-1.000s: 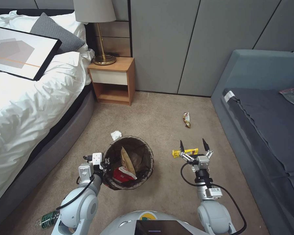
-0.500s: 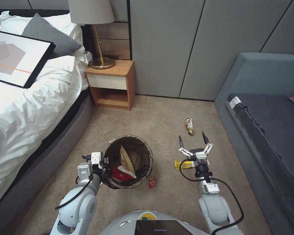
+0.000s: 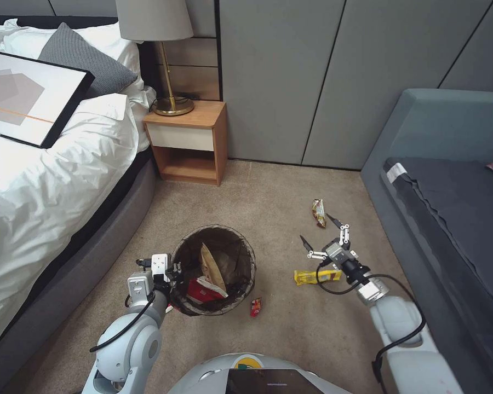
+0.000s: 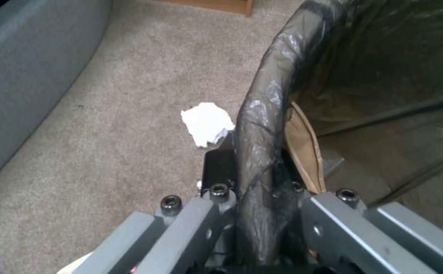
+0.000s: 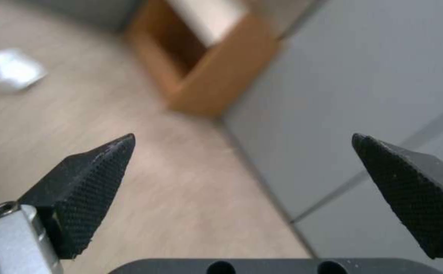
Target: Pick up the trash bin, then pick up the garbage from the floor and place it into the trash bin.
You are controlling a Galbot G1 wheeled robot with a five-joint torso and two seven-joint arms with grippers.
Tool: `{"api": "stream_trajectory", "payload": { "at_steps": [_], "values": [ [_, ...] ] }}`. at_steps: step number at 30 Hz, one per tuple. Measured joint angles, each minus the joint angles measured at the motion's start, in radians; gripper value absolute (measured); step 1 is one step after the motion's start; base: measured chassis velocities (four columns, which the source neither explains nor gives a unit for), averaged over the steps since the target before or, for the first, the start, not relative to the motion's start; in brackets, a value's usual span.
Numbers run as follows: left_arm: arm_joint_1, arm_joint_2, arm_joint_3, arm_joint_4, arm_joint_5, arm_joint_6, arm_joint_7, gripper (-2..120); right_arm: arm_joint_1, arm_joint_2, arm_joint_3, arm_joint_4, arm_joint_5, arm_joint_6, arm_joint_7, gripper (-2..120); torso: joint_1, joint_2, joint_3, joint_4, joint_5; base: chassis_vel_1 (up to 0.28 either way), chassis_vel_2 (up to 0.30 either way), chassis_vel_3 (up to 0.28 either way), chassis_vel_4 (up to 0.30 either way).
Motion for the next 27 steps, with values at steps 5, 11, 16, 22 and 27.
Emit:
{"api": "stream_trajectory", "payload": {
  "at_steps": [5, 11, 16, 22, 27],
  "values": [
    [0.005, 0.003, -0.003, -0.005, 0.001, 0.0, 0.0, 3, 0.088, -0.043, 0.065, -0.056, -0.064, 0.048, -0.291, 100, 0.0, 0.0, 0.0, -0.0001, 0.0, 0.0, 0.0, 0.0, 0.0],
    [0.008, -0.002, 0.0, -0.006, 0.005, 0.0, 0.0, 3, 0.226, -0.094, 0.077, -0.165, -0.176, 0.103, -0.417, 100, 0.0, 0.0, 0.0, 0.0003, -0.0001, 0.0, 0.0, 0.0, 0.0],
    [0.009, -0.004, 0.001, -0.006, 0.007, 0.0, 0.0, 3, 0.269, -0.113, 0.066, -0.213, -0.204, 0.109, -0.437, 100, 0.0, 0.0, 0.0, 0.0002, -0.0002, 0.0, 0.0, 0.0, 0.0],
    [0.011, -0.006, 0.002, -0.006, 0.009, 0.0, 0.0, 3, 0.325, -0.134, 0.042, -0.284, -0.24, 0.119, -0.457, 100, 0.0, 0.0, 0.0, 0.0, -0.0002, 0.0, 0.0, 0.0, 0.0],
    [0.012, -0.01, 0.002, -0.005, 0.012, 0.0, 0.001, 3, 0.378, -0.146, 0.011, -0.354, -0.292, 0.133, -0.464, 100, 0.0, 0.0, 0.0, -0.0002, -0.0001, 0.0, 0.0, 0.0, 0.0]
  ]
}}
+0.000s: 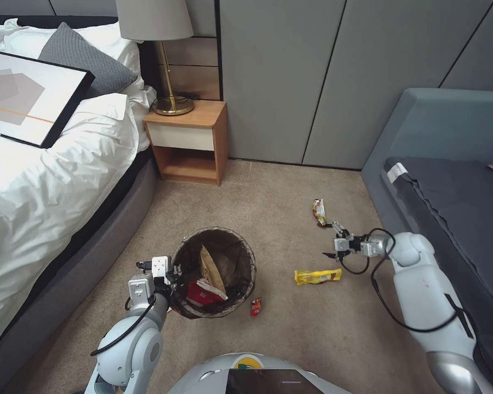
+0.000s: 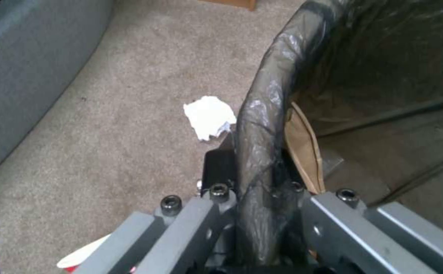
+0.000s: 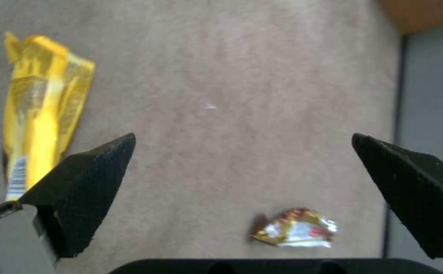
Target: Pick up the trash bin, then pick up the garbage from the floor and place it into the trash bin.
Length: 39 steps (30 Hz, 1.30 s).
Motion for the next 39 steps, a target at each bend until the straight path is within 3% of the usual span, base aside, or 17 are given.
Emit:
{"api": "stream_trajectory", "payload": {
  "at_steps": [9, 13, 19, 25, 39],
  "values": [
    [0.002, -0.023, 0.003, 0.007, 0.018, 0.0, 0.001, 3, 0.174, -0.016, -0.153, -0.229, -0.174, 0.025, -0.007, 100, 0.0, 0.0, 0.0, 0.0005, -0.0001, 0.0, 0.0, 0.0, 0.0],
    [0.003, -0.027, 0.003, 0.011, 0.022, -0.002, 0.002, 3, 0.184, -0.024, -0.191, -0.272, -0.194, 0.03, -0.014, 100, 0.0, 0.0, 0.0, -0.0001, -0.0001, 0.0, 0.0, 0.0, 0.0],
    [0.003, -0.029, 0.001, 0.014, 0.025, -0.003, 0.002, 3, 0.184, -0.032, -0.203, -0.302, -0.184, 0.032, -0.051, 100, 0.0, 0.0, 0.0, 0.0007, -0.0003, 0.0, 0.0, 0.0, 0.0],
    [-0.006, -0.027, 0.002, 0.025, 0.024, -0.003, 0.003, 3, 0.131, -0.068, -0.203, -0.314, -0.132, 0.022, -0.078, 100, 0.0, 0.0, 0.0, 0.0, -0.0001, 0.0, 0.0, 0.0, 0.0],
    [-0.005, -0.026, 0.002, 0.027, 0.024, -0.004, 0.004, 3, 0.111, -0.067, -0.221, -0.371, -0.133, 0.021, -0.074, 100, 0.0, 0.0, 0.0, 0.0002, -0.0002, 0.0, 0.0, 0.0, 0.0]
  ]
}}
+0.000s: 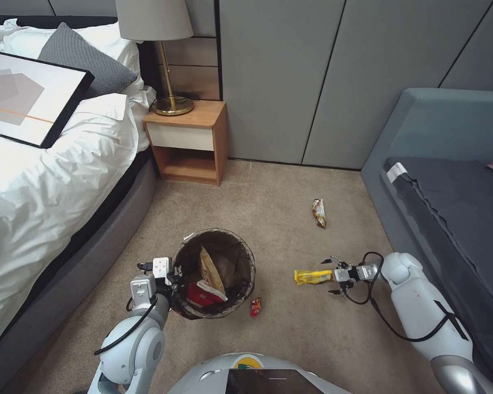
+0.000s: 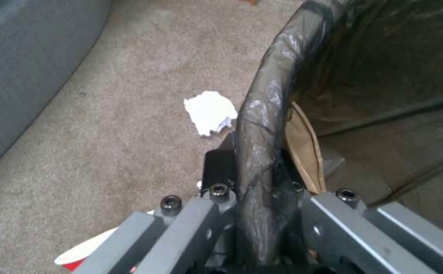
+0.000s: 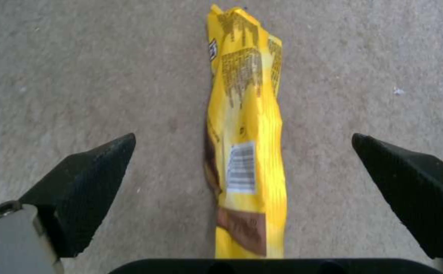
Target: Pick up the trash bin, then pick up the garbage from the floor and place it into the trash bin.
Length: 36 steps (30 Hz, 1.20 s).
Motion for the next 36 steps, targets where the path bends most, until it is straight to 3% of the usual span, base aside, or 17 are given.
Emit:
{"api": "stream_trajectory", "payload": {
  "at_steps": [34, 36],
  "values": [
    [0.022, -0.005, 0.002, -0.009, 0.019, -0.001, 0.003, 3, 0.14, 0.096, -0.024, -0.303, -0.092, -0.001, 0.114, 100, 0.0, 0.0, 0.0, 0.0001, 0.0, 0.0, 0.0, 0.0, 0.0],
    [0.024, -0.006, 0.001, -0.011, 0.02, -0.001, 0.003, 3, 0.153, 0.102, -0.024, -0.341, -0.098, -0.001, 0.136, 96, 0.0, 0.0, 0.0, 0.0001, 0.0001, 0.0, 0.0, 0.0, 0.0]
  ]
}}
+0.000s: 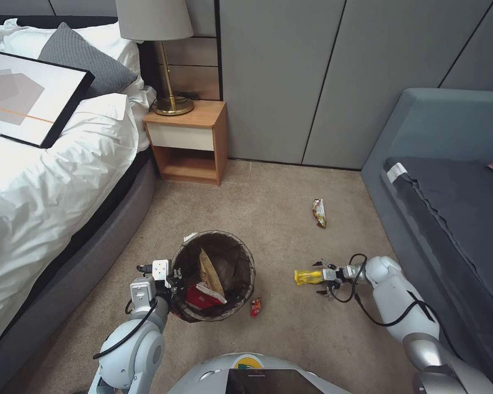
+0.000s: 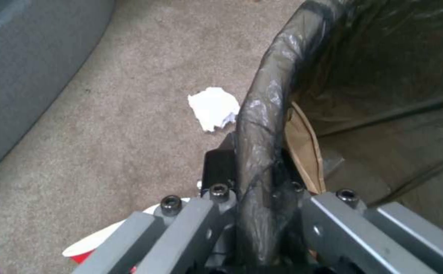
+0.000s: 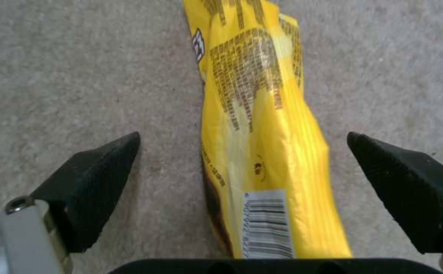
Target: Pick up the trash bin, then pick up the garbage from the floor and place it into the trash bin.
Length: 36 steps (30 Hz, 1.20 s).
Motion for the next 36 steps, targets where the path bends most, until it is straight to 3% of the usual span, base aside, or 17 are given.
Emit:
{"api": "stream_trajectory", "payload": {
  "at_steps": [3, 5, 9, 27, 36],
  "values": [
    [0.0, -0.002, 0.0, 0.0, 0.0, 0.0, 0.0, 3, 0.009, 0.001, -0.003, -0.02, -0.002, -0.002, 0.016, 88, 0.0, 0.0, 0.0, -0.0003, -0.0002, 0.0, 0.0, 0.0, 0.0],
    [0.0, -0.004, 0.0, 0.0, 0.001, 0.0, 0.0, 3, 0.021, 0.007, -0.006, -0.045, -0.005, -0.004, 0.026, 79, 0.0, 0.0, 0.0, -0.0012, -0.0023, 0.0, 0.0, 0.0, 0.0],
    [0.002, -0.006, 0.0, 0.0, 0.003, 0.0, 0.0, 3, 0.042, 0.024, -0.007, -0.091, -0.013, -0.006, 0.039, 73, 0.0, 0.001, 0.0, -0.0014, -0.0028, 0.0, 0.0, 0.0, 0.0],
    [-0.002, -0.008, -0.004, 0.005, 0.002, 0.0, 0.001, 3, 0.04, 0.015, -0.014, -0.112, -0.014, -0.018, 0.072, 73, 0.0, 0.0, 0.0, 0.0002, 0.0003, 0.0, 0.0, 0.0, 0.0],
    [-0.004, -0.008, -0.002, 0.011, 0.003, 0.0, 0.002, 3, 0.004, -0.011, -0.01, -0.06, 0.011, -0.024, 0.058, 68, 0.0, 0.0, 0.0, 0.0012, 0.002, 0.0, 0.0, 0.0, 0.0]
  ]
}}
